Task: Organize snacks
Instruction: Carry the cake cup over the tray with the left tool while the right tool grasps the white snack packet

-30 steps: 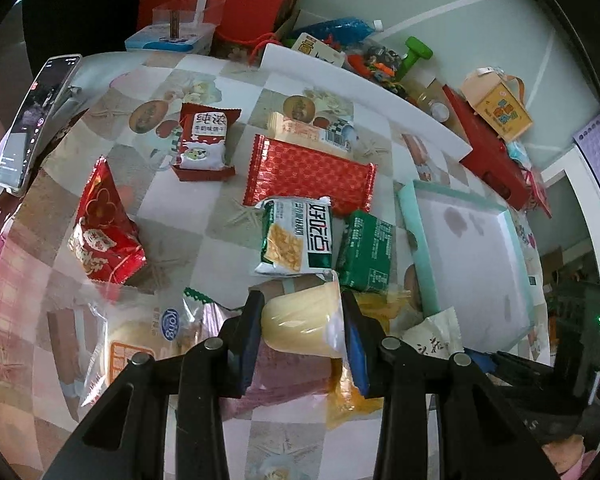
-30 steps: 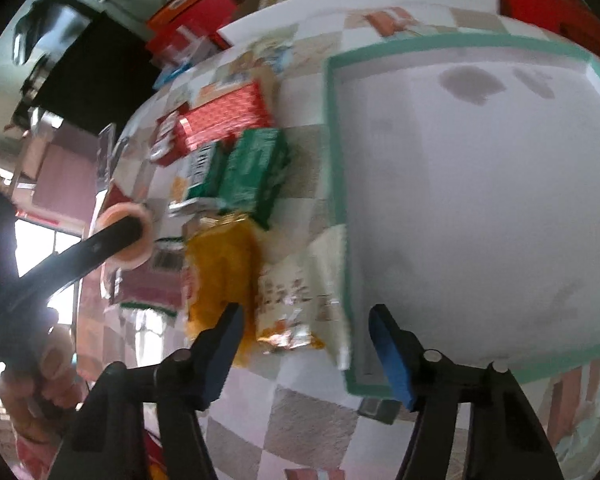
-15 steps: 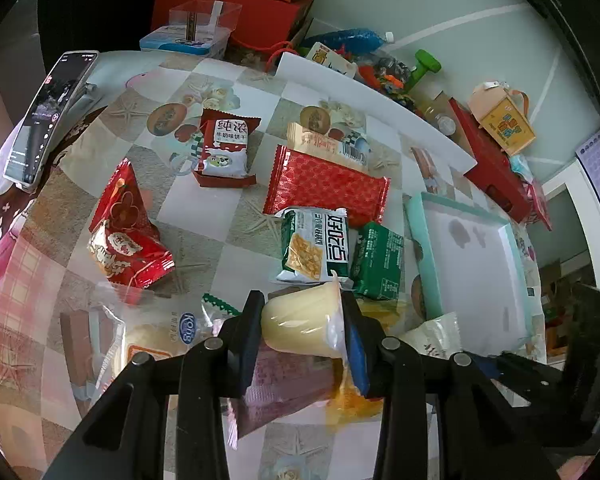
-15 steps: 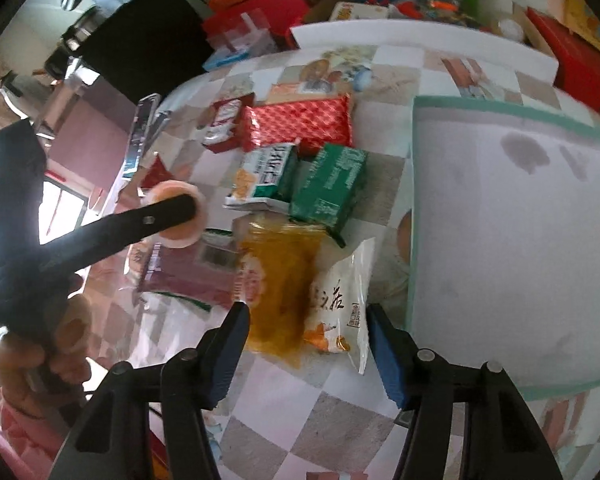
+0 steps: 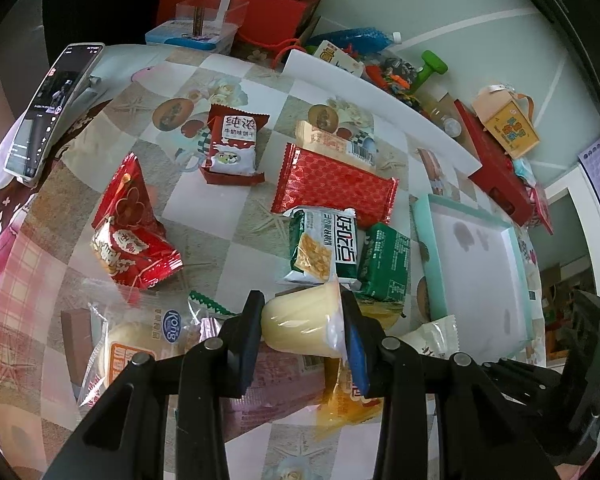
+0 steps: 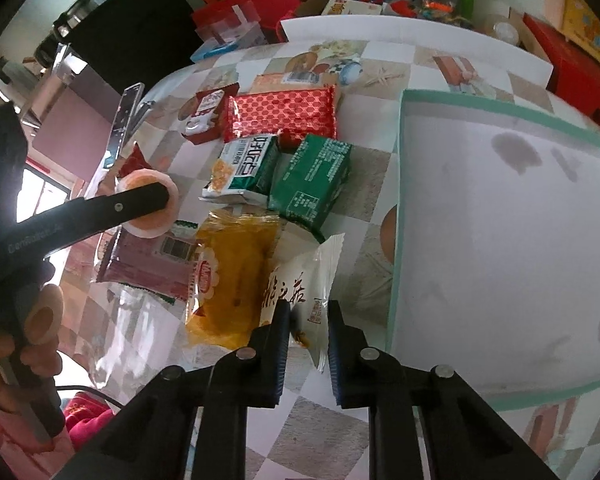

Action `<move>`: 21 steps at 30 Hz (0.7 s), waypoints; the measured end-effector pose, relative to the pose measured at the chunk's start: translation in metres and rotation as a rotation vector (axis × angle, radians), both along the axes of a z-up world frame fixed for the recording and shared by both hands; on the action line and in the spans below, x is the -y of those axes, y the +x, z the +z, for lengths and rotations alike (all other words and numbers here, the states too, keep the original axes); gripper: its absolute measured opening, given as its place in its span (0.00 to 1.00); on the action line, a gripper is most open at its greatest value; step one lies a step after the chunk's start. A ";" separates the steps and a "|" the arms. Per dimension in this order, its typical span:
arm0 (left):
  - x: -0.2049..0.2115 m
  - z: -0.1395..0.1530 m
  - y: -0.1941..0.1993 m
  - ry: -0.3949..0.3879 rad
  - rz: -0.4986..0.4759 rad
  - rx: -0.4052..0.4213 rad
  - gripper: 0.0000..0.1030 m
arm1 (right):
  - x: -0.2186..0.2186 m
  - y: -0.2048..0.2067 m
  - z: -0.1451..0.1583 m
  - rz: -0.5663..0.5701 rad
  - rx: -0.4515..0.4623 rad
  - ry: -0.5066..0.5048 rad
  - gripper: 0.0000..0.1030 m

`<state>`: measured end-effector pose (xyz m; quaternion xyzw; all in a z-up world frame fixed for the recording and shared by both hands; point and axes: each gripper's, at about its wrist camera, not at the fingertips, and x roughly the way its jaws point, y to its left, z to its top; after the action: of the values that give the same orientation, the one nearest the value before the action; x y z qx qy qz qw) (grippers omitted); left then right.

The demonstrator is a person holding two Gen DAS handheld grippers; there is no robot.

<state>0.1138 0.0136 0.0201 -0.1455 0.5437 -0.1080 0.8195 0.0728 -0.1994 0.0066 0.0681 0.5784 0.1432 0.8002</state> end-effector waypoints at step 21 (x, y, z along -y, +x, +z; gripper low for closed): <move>0.005 0.012 -0.003 0.019 -0.008 0.043 0.38 | -0.004 -0.022 0.054 0.118 0.088 -0.169 0.11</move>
<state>0.1105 0.0087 0.0323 -0.1330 0.5278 -0.1091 0.8318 0.0508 -0.1953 0.0608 -0.0400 0.5559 0.1439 0.8177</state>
